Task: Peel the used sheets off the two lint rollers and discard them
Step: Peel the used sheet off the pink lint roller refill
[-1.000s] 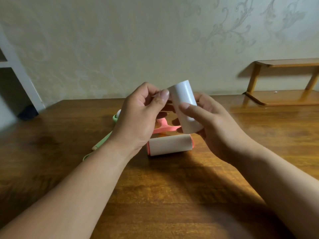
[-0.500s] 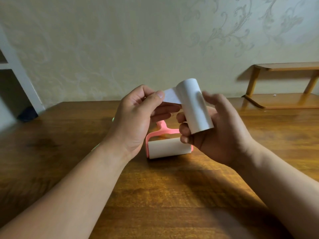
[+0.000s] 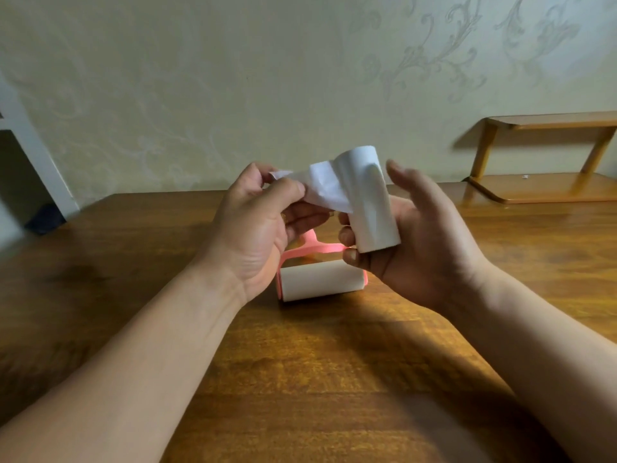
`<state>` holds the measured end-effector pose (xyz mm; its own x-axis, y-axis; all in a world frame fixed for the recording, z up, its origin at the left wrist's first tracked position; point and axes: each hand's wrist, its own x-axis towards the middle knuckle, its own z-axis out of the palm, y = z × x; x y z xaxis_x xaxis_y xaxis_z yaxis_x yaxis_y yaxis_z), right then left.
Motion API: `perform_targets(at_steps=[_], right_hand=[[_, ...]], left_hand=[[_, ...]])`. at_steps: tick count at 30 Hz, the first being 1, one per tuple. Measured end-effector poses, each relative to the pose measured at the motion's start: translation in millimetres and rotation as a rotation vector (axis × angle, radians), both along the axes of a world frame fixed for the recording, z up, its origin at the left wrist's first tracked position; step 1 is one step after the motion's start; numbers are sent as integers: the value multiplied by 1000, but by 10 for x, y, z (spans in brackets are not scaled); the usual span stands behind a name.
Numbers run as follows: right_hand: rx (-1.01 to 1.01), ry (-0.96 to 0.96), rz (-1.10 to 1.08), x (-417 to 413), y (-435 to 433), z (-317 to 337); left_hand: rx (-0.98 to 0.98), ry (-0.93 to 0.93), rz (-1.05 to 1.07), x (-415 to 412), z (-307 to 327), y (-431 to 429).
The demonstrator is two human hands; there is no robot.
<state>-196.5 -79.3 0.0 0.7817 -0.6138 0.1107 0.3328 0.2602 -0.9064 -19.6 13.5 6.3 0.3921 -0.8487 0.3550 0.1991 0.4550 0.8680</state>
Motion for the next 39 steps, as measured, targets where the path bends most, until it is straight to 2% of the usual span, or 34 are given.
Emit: perform_targets(at_steps=[3, 7, 10, 14, 17, 20, 25, 29, 31, 33, 39], right_hand=[[-72, 13, -59, 24, 9, -8], [-39, -20, -94, 42, -18, -39], [-41, 59, -88, 24, -33, -38], [-71, 102, -46, 18, -41, -32], [-159, 70, 6, 12, -57, -48], [-317, 95, -34, 37, -92, -89], [-350, 145, -242, 88, -143, -199], [-475, 170, -276, 70, -155, -202], [-503, 150, -224, 66, -140, -186], [-436, 92, -151, 68, -114, -172], [-14, -54, 32, 45, -107, -128]], left_hand=[[35, 88, 30, 0, 2, -22], [108, 78, -33, 3, -12, -34], [141, -36, -106, 8, -15, -26], [184, -240, -34, -26, -98, -48], [193, -255, 40, -32, -118, -61], [182, -252, 59, -51, -85, -49], [197, -320, 87, -59, -102, -55], [181, -315, 85, -69, -96, -47], [172, -288, 60, -75, -89, -36], [161, -249, 34, -72, -74, -30], [158, -172, 81, -33, -37, -30]])
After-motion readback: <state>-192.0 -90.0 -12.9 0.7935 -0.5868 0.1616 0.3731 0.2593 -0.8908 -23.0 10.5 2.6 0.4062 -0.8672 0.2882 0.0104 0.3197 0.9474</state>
